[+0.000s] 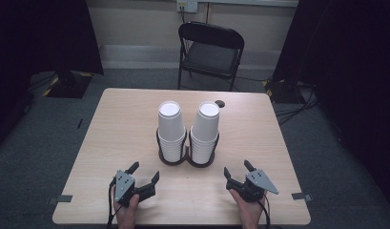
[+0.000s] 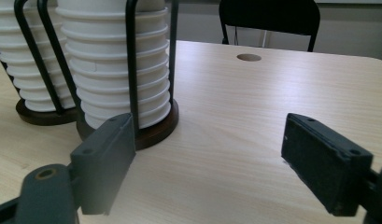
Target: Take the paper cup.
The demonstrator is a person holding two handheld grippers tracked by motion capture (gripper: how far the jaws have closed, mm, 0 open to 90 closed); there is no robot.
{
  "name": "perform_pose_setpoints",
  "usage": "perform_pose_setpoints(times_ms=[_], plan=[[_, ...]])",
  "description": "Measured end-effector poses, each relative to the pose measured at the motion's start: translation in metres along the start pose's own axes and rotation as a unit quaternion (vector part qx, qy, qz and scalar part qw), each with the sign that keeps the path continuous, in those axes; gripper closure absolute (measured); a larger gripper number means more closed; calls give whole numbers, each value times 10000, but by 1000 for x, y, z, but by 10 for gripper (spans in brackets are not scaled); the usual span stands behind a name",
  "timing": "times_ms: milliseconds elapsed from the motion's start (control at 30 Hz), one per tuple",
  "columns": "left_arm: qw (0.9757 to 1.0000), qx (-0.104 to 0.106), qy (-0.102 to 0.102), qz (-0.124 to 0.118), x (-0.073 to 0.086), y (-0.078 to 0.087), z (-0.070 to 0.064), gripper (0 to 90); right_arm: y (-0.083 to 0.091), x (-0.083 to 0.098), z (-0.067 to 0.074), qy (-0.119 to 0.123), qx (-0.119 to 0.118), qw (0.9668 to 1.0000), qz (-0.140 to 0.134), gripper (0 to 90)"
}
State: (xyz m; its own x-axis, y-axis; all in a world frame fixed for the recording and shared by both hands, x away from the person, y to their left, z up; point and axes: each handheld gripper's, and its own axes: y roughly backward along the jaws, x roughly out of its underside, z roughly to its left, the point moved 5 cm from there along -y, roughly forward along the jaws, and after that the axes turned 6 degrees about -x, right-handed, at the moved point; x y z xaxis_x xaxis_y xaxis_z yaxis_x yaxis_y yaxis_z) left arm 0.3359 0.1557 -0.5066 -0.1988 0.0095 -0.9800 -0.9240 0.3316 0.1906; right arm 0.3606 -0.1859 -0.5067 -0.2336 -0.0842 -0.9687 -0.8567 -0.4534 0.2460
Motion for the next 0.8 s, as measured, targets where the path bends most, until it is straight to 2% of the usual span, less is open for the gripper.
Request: perform_pose_setpoints(times_ms=[67, 233, 433, 567, 667, 800], plan=[[10000, -40, -3, 4, 0, 0, 1, 158, -1, -1, 2, -54, -129, 9999, -13, 223], [10000, -62, 14, 3, 0, 0, 1, 157, -2, -9, 7, 2, -310, 9995, -28, 232], [10000, -91, 38, 4, 0, 0, 2, 157, -2, -23, 7, 48, -351, 9991, -240, 239], [9998, -142, 117, 55, 0, -1, 3, 156, -5, -30, 6, 54, -384, 9989, -254, 247], [9998, -145, 118, 29, 0, -2, 3, 156, -7, -41, 6, -12, -529, 9980, -350, 243], [9999, -117, 68, 29, 0, -1, 2, 156, -8, -52, 9, 35, -652, 9972, -372, 225]])
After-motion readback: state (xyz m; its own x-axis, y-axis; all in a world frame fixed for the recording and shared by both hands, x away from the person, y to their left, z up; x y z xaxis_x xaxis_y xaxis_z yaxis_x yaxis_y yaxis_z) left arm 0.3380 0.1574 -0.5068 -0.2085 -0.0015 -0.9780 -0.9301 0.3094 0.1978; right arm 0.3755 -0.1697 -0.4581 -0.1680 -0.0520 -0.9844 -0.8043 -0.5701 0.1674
